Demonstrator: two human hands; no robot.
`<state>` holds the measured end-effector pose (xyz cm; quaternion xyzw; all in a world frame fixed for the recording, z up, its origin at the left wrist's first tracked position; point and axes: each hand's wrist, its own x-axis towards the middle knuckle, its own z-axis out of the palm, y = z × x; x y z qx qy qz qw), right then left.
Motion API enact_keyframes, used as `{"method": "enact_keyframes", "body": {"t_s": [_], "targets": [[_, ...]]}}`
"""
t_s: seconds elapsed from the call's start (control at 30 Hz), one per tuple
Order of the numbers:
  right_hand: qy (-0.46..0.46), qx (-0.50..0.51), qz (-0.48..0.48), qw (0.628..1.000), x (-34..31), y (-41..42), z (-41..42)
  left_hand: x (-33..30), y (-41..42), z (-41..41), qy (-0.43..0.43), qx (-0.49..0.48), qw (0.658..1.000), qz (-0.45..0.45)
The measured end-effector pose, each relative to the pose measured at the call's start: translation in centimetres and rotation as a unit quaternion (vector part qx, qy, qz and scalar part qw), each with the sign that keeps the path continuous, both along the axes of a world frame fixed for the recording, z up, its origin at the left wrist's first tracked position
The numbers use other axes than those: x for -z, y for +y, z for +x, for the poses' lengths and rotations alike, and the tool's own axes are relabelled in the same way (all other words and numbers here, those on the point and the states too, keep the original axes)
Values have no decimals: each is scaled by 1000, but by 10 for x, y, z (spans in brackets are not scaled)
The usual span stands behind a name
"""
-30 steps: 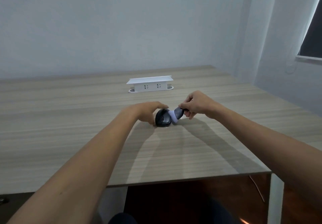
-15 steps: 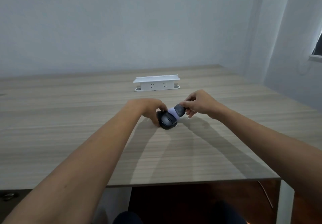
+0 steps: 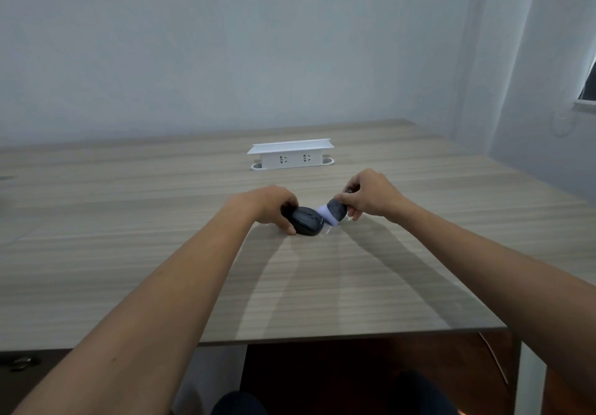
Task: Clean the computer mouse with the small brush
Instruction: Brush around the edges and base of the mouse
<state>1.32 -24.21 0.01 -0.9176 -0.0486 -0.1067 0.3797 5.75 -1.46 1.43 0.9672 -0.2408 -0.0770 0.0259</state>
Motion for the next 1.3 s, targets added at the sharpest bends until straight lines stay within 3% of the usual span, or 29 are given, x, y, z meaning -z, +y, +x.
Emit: {"method": "enact_keyframes", "body": {"t_s": [0.23,0.4,0.57,0.83,1.03,1.3], "targets": [[41,-77,6,996,-5,-4,-3,1,0,2,2,-3,1000,-11],[2,-35,-90,995,-8,-3,-2,3,2,4,-2,1,1000,-12],[-7,-90,-158,983,-19,9,-4,4,2,4,-2,3,1000,-12],[-18,-76,-199,977,-21,7,1,4,4,4,-3,6,1000,-14],[14,-151,-223,963,-33,10,-1,3,3,3,-2,9,1000,-13],[-25,-97,-290,952,-33,14,3,4,2,3,-5,8,1000,-7]]}}
